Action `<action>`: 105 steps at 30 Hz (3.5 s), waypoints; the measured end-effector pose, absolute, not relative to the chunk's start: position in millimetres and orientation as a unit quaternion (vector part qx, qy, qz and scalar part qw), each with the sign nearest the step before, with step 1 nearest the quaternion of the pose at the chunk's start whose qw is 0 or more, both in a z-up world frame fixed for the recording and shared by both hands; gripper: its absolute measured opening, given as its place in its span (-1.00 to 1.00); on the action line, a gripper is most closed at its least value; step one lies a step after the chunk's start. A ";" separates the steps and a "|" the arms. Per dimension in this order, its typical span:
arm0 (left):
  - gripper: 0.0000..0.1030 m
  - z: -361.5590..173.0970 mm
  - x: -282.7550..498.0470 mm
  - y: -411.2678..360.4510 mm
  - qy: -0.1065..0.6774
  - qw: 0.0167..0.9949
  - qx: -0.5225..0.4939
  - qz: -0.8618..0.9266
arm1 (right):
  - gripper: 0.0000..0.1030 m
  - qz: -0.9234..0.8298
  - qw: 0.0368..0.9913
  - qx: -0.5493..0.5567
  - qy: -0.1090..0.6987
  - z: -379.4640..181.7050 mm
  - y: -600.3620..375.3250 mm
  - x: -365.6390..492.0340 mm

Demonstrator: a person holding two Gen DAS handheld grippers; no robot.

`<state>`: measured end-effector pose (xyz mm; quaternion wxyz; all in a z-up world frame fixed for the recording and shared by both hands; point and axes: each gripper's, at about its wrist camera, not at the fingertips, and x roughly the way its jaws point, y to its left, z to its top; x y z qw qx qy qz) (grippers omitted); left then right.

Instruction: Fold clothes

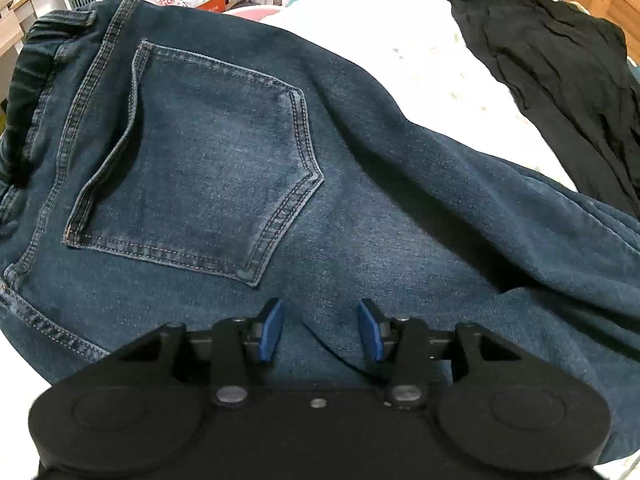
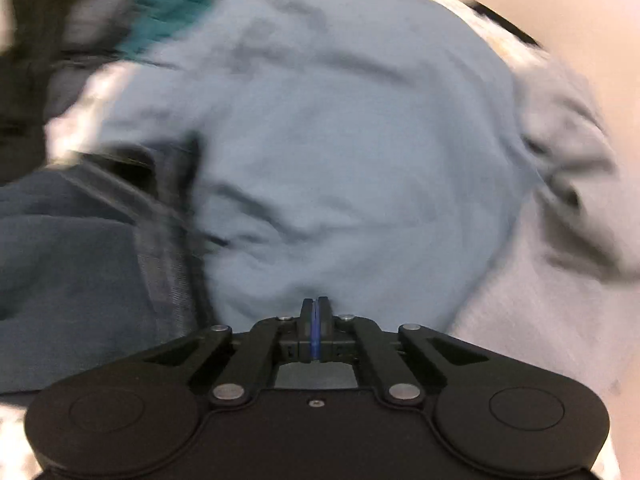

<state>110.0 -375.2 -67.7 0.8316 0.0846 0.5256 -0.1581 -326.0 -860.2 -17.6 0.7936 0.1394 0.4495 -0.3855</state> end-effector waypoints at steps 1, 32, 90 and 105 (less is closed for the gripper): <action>-0.16 -67.5 109.9 -374.6 0.524 0.833 0.083 -0.158 | -0.91 -0.375 0.806 0.131 0.438 -11.1 -855.9 -322.7; -0.01 -64.7 76.7 -438.0 0.486 0.831 0.084 -0.258 | -0.66 -0.240 0.833 0.255 0.427 -6.8 -896.4 -194.3; 0.25 -79.0 84.1 -440.1 0.493 0.805 0.148 -0.296 | -0.96 -0.294 0.797 0.268 0.455 -47.5 -872.0 -326.4; 0.22 -35.6 56.7 -402.7 0.475 0.823 0.098 -0.296 | 0.21 -0.148 0.867 0.269 0.392 -28.8 -673.6 -201.7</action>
